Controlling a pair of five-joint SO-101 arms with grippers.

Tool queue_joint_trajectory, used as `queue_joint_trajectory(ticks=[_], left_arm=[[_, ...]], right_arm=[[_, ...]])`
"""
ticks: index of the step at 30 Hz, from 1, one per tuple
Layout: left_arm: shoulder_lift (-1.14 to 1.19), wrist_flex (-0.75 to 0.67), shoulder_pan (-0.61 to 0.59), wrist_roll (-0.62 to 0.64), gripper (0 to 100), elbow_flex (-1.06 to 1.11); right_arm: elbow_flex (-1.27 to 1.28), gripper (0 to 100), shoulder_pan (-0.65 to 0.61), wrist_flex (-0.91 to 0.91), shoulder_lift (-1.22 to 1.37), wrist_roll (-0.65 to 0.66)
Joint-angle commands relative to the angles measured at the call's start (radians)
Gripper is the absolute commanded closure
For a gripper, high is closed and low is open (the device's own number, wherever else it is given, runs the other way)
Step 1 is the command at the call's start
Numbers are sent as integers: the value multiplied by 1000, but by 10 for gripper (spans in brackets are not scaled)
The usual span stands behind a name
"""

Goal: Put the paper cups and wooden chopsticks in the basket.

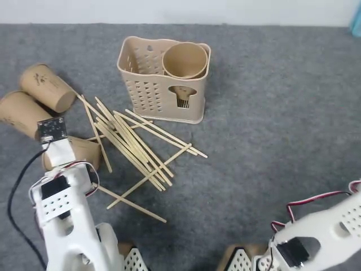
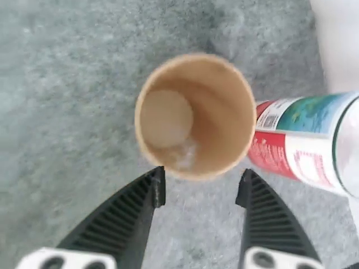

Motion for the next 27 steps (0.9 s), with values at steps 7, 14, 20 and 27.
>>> queue_joint_trajectory(ticks=[7, 14, 20, 27], left_arm=[[5, -21, 0, -3, 987, -25], [-3, -21, -2, -3, 987, -15], [-3, -21, 0, -3, 987, -15], [-3, -23, 0, -3, 987, -16]], right_arm=[[-71, 775, -50, 58, 31, 63], [-74, 786, -45, -77, 170, 71], [-124, 998, -45, -47, 170, 66], [-333, 989, -53, 111, 166, -9]])
